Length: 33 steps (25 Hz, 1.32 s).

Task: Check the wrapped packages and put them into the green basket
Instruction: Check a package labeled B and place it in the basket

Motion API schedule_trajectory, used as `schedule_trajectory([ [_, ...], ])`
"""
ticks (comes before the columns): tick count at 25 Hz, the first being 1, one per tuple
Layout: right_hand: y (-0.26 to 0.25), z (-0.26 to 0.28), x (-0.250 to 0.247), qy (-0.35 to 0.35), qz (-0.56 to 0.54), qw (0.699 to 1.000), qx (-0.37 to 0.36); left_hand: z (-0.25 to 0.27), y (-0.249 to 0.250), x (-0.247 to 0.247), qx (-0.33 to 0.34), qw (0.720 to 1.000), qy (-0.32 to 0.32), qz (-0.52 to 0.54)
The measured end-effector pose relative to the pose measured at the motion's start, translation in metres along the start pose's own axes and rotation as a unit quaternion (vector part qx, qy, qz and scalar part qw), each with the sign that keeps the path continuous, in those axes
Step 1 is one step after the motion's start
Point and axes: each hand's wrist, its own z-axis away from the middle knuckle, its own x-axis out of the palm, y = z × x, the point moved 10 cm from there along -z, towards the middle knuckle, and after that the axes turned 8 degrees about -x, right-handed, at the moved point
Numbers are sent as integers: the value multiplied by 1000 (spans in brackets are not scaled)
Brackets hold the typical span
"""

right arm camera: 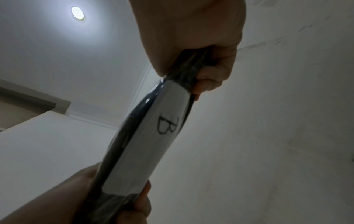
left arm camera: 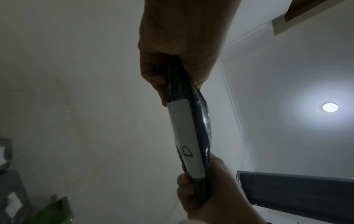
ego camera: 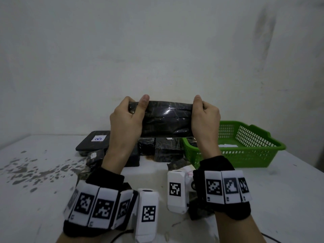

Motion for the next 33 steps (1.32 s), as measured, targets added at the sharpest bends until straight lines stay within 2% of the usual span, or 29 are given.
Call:
schedule_trajectory([
  [5, 2, 0, 0, 2, -47, 999, 19, 0, 1, 2, -10, 1000, -5, 27],
  [7, 7, -2, 3, -15, -56, 998, 25, -2, -10, 6, -46, 995, -27, 79],
  [9, 11, -4, 5, -33, -60, 997, 43, -5, -30, 21, -126, 975, -93, 156],
  [11, 16, -6, 4, -43, -83, 993, 73, -1, -40, 34, -197, 942, -157, 222],
  [13, 25, -7, 6, -55, -127, 983, 118, 0, -42, 39, -225, 918, -185, 268],
  [17, 34, 5, 30, -157, -217, 944, 190, -4, -42, 31, -217, 919, -158, 289],
  [21, 22, 12, 32, -229, -205, 938, 158, -3, -43, 27, -204, 928, -158, 268],
  [25, 19, 12, 31, -217, -200, 945, 143, -7, -42, 22, -176, 947, -140, 231],
  [33, 11, 13, 35, -206, -206, 948, 127, -11, -40, 13, -166, 953, -119, 222],
])
